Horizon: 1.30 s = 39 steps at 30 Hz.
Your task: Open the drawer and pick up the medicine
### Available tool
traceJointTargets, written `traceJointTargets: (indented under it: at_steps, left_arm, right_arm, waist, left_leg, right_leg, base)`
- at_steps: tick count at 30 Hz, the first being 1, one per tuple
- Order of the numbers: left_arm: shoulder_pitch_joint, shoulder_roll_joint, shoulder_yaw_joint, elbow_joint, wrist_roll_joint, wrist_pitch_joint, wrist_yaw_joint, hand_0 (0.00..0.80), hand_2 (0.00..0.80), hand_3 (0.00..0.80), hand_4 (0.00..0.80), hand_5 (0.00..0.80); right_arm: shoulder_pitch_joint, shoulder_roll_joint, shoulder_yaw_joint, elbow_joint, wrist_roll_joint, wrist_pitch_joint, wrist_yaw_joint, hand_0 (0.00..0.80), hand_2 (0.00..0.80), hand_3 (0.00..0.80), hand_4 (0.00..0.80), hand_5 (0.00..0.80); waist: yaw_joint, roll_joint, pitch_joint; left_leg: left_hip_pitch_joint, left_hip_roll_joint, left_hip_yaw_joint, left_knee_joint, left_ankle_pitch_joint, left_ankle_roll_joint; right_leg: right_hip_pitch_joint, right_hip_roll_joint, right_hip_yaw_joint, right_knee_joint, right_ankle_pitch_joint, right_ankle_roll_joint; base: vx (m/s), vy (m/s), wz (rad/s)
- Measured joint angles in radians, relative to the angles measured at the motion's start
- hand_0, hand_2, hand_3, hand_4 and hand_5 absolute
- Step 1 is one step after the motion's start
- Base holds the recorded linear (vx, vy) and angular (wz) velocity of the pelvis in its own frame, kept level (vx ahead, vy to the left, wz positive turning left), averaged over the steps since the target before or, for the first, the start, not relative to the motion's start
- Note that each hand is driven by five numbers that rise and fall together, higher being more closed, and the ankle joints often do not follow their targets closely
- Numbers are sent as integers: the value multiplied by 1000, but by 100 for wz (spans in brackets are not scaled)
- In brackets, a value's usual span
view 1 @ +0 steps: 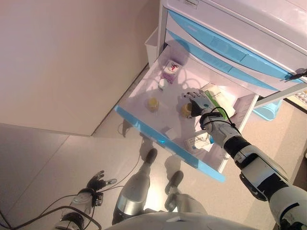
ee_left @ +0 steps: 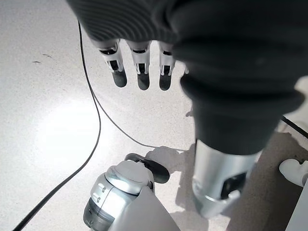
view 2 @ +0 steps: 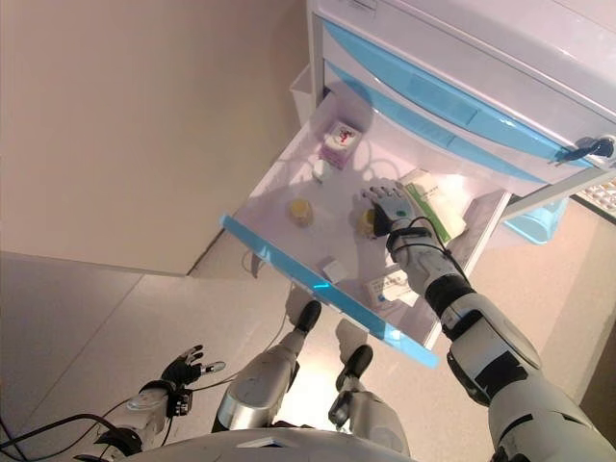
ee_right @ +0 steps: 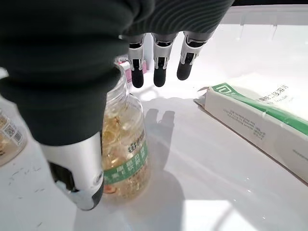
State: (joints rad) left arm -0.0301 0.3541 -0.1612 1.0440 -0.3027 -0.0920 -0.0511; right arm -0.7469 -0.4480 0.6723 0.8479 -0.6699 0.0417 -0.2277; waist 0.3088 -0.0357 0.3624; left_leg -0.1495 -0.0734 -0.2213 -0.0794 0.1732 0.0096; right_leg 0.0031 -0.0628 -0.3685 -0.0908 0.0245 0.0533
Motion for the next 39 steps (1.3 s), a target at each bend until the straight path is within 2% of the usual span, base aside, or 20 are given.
traceJointTargets:
  at_steps: [11,12,13,14,34,37,39]
  left_arm:
    - [0,0,0,0,1,0,0,0,0,0,0,0]
    - [0,0,0,-1,1,0,0,0,0,0,0,0]
    - [0,0,0,-1,2,0,0,0,0,0,0,0]
    - [0,0,0,-1,2,0,0,0,0,0,0,0]
    - [0,4,1,-1,9,1,1,0,0,0,0,0]
    - [0,15,9,-6,16,3,1,0,0,0,0,0]
    - [0,18,33,-16,29,10,1,0,0,0,0,0]
  right_arm:
    - [1,0,0,7,-1,2,60,0,0,0,0,0]
    - [1,0,0,7,-1,2,62,97,97,97,97,97]
    - [1,0,0,7,-1,2,63,474,474,474,474,474]
    - [1,0,0,7,-2,2,63,800,800,800,800,800]
    - [11,0,0,-21,-68,9,65,800,800,800,800,800]
    - [22,-22,1,-117,-105,9,113,800,800,800,800,800]
    - [41,-79,3,-281,-106,15,213,800,800,800,800,800]
  waist:
    - [2,0,0]
    - [2,0,0]
    - [2,0,0]
    - [1,0,0]
    - [-4,-10,5]
    - [-11,-29,13]
    - [-16,-43,19]
  left_leg:
    - [5,0,-2,1,0,0]
    - [6,0,-2,1,0,0]
    - [6,1,-2,1,0,0]
    - [6,1,-2,1,1,0]
    - [17,2,-4,1,1,-1]
    - [18,4,-2,1,1,-1]
    - [21,4,2,1,1,-1]
  right_leg:
    - [7,1,-1,0,0,0]
    - [7,1,-1,0,0,0]
    - [7,1,-1,0,0,0]
    - [7,2,-1,0,0,-1]
    - [19,3,-1,0,1,-2]
    - [19,4,1,0,3,-4]
    - [20,4,4,0,3,-4]
  base:
    - [0,0,0]
    - [0,0,0]
    - [0,0,0]
    - [0,0,0]
    - [0,0,0]
    - [2,-40,-2]
    - [19,-39,-5]
